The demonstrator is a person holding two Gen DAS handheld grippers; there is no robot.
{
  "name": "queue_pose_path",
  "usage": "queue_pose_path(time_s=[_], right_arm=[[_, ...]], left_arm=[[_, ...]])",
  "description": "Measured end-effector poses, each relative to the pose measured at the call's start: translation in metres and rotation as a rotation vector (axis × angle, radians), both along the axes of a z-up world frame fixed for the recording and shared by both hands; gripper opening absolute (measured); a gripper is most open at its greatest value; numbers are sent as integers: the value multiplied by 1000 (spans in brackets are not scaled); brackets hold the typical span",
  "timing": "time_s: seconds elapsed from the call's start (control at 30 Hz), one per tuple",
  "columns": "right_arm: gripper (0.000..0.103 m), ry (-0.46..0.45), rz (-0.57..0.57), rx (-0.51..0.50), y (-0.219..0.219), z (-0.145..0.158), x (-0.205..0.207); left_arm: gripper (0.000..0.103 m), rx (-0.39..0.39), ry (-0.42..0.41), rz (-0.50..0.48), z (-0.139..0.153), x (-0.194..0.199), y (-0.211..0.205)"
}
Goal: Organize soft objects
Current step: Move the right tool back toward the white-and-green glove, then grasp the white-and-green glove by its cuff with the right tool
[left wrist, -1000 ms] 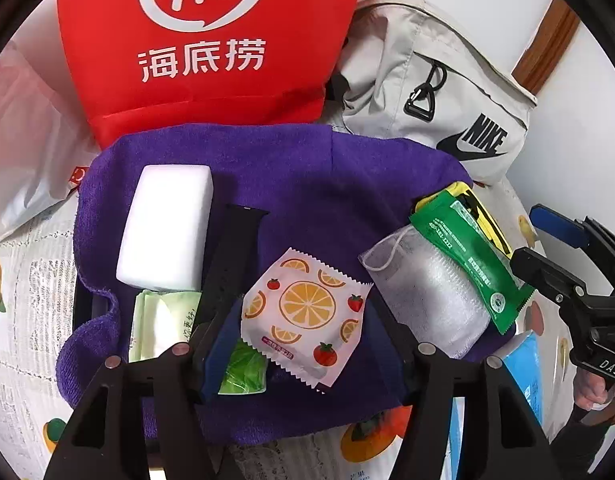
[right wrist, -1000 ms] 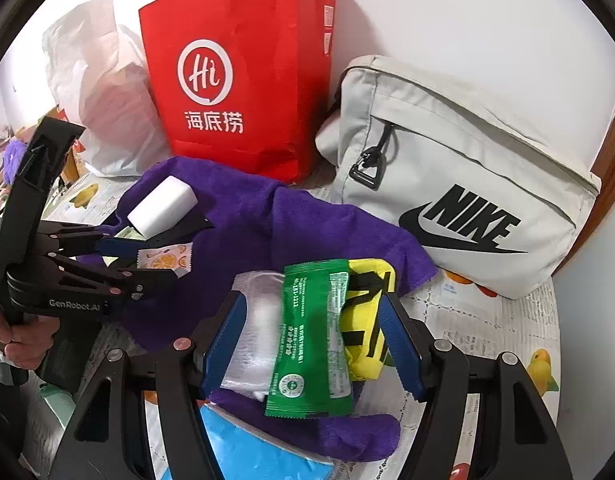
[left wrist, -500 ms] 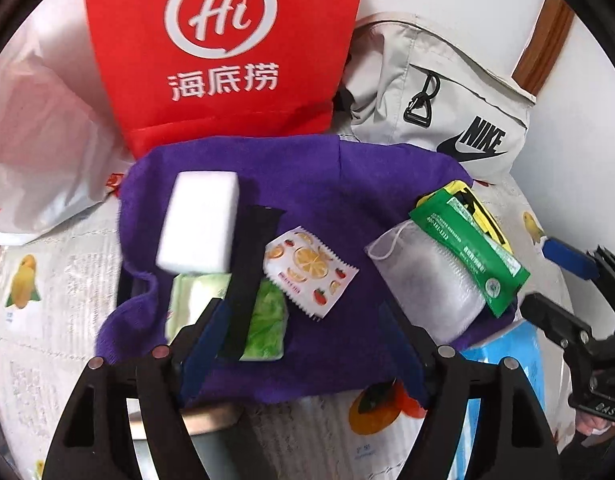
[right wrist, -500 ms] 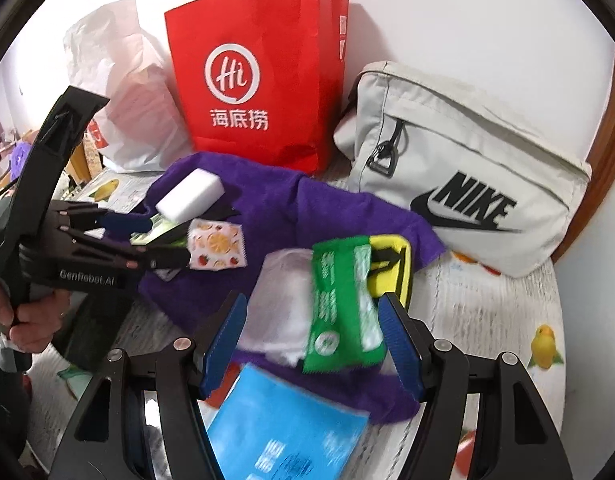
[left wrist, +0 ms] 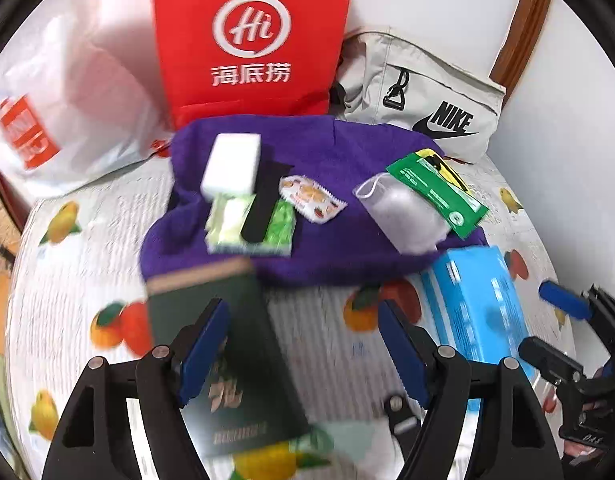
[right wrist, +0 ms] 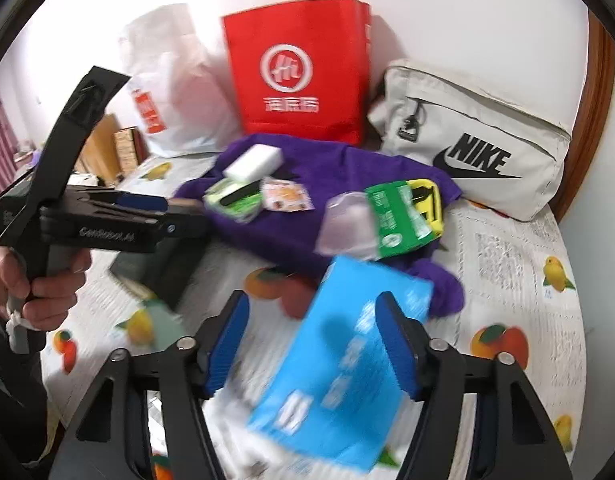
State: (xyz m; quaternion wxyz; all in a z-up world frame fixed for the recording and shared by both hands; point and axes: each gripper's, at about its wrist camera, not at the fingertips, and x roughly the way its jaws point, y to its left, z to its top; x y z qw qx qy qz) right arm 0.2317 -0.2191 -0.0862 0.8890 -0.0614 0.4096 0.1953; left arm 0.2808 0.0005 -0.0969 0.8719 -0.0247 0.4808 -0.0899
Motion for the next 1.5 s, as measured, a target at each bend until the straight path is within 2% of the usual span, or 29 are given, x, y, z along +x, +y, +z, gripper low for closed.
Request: queue_pose_path(time_s=[0.1,0.27,0.37,0.47,0.67,0.93,1.03,1.1,1.17,1.3,1.5], right_arm=[[44,5,33,1,12,-3,-28],[33,65,53,32,33,-24,-61],[31,78,47,0,47,-40,-72],[23,102,46,-23,58,-57,-75],[23,130,34,-44,74,-74,-73],[23,148,2,-153,86,-86,-62],[26,155,-9,-176,89,-86,-59],[31,160,-12,-199,94,-91,-54],[31,158,-14,-207,97,-94,-52],[21,128,-16,-186,93,-89,-56],[20,106,6,-63,78,-69,-69]], left_arm=[[75,-6,-6,39,-1,-25,13],[75,-37,-2,90,-9,-59,35],[75,-44,-18,126,-13,-75,45],[75,-28,-36,129,-18,-91,49],[75,-59,-22,128,-33,-107,62],[75,-112,1,156,-47,-108,80],[75,-118,8,156,-50,-107,82],[75,-123,14,150,-52,-107,82],[75,-126,17,145,-54,-108,81],[75,-116,17,133,-55,-111,78],[75,-131,37,93,-59,-112,64]])
